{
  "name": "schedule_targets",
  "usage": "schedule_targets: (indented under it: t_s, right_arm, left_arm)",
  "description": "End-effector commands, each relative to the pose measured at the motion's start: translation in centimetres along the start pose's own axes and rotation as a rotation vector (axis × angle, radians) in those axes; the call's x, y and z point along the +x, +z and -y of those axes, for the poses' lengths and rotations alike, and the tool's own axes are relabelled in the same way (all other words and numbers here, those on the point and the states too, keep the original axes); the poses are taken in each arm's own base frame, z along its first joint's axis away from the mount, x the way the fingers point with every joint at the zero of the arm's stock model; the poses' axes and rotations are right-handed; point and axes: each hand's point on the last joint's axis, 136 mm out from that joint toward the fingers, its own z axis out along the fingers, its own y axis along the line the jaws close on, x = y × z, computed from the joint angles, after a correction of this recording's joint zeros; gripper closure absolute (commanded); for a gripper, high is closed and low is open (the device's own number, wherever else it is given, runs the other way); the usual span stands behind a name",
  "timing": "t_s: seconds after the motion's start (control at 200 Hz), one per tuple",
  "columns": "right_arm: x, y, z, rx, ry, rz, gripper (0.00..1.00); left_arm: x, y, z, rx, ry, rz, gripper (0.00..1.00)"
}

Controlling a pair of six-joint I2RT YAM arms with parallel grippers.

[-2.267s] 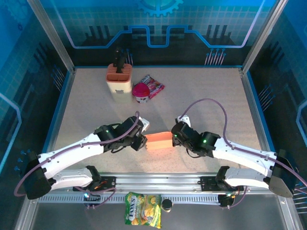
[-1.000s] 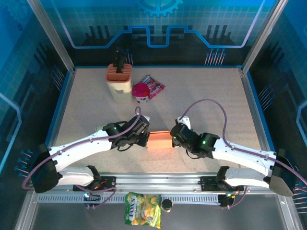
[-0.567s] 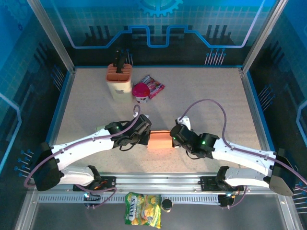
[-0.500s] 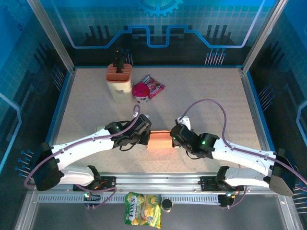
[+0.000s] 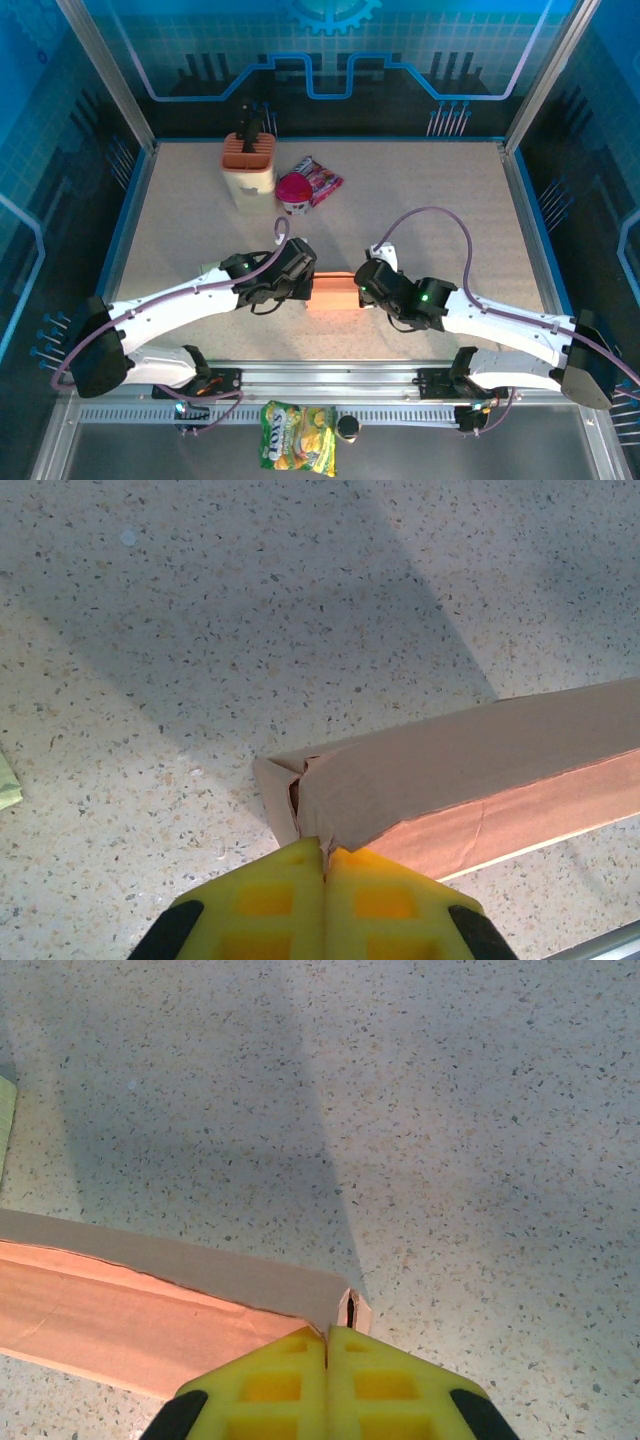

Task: Fold the paper box

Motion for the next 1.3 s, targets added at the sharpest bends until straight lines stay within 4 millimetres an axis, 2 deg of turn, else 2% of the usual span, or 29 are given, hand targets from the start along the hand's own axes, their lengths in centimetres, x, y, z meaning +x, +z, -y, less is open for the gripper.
schedule_targets:
  t_s: [0.0, 0.725, 1.146, 1.296]
  right_arm:
    - [0.0, -0.4, -0.8, -0.025, 0.009, -0.001, 1.0]
    - [0.0, -0.4, -0.8, -0.025, 0.008, -0.004, 1.0]
    - [0.6, -0.1, -0.6, -0.026, -0.008, -0.012, 1.0]
    - [1.3, 0.2, -0.2, -0.015, -0.017, -0.023, 1.0]
  left_arm:
    - [-0.6, -0.3, 1.9, 0.065, -0.043, -0.009, 1.0]
    - [-0.7, 0.2, 2.2, 0.099, -0.12, -0.011, 1.0]
    - [0.5, 1.5, 0.4, 0.059, -0.095, -0.002, 1.0]
    - [0.5, 1.1, 0.2, 0.065, -0.077, 0.029, 1.0]
